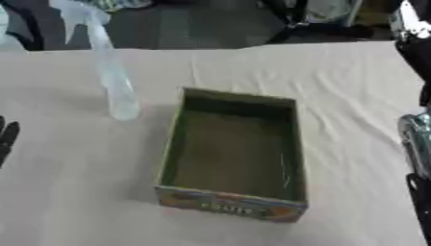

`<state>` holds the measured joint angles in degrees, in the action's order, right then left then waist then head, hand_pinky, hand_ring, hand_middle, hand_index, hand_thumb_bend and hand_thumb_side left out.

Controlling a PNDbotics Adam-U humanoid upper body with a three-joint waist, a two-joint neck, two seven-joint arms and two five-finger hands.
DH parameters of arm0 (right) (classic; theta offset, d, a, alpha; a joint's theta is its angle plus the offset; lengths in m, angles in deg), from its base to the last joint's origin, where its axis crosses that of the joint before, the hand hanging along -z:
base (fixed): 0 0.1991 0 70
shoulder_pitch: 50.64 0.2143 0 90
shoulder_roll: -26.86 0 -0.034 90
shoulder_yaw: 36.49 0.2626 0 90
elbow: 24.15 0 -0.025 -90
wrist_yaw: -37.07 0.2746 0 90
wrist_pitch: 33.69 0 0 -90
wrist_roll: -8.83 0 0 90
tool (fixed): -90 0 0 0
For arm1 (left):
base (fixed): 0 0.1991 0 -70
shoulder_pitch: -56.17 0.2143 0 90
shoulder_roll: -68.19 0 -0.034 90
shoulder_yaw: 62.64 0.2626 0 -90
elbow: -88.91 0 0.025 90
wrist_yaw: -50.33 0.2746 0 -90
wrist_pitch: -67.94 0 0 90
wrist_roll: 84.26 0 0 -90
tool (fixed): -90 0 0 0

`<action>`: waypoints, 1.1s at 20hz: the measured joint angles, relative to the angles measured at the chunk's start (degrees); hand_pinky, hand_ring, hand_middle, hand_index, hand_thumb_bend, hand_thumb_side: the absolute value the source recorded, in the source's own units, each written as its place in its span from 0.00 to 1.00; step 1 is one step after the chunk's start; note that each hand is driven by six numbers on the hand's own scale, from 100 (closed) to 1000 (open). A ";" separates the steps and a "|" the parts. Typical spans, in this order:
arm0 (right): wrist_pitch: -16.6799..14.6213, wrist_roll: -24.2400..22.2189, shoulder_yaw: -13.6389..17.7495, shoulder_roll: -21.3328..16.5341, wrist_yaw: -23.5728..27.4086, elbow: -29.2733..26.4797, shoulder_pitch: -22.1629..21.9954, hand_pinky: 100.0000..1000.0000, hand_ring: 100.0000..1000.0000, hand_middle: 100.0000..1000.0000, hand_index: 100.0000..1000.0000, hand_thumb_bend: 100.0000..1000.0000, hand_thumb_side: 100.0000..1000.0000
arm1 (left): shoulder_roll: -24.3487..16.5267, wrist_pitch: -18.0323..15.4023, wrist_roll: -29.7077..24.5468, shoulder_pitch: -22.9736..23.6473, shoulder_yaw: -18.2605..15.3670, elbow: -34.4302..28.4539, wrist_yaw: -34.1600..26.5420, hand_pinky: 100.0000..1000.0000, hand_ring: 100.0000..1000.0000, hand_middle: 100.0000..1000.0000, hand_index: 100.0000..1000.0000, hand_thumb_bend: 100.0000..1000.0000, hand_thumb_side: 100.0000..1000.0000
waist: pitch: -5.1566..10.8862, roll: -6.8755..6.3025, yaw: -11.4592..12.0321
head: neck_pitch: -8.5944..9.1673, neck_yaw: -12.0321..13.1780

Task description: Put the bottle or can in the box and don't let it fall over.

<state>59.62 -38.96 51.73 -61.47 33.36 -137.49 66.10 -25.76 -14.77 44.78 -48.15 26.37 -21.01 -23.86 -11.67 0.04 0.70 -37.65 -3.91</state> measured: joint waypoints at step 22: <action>0.48 -0.12 -0.04 -0.04 0.45 0.00 -0.10 0.81 0.56 0.77 0.78 0.65 0.09 | 1.72 7.54 2.75 -14.07 5.56 7.89 -2.80 0.00 0.00 0.06 1.00 0.60 1.00 | 0.04 -0.27 -0.36 | 0.05 0.32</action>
<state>60.10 -39.08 51.69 -61.50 33.81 -137.49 66.00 -24.04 -7.24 47.53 -62.23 31.93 -13.11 -26.65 -11.64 -0.24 0.34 -37.60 -3.59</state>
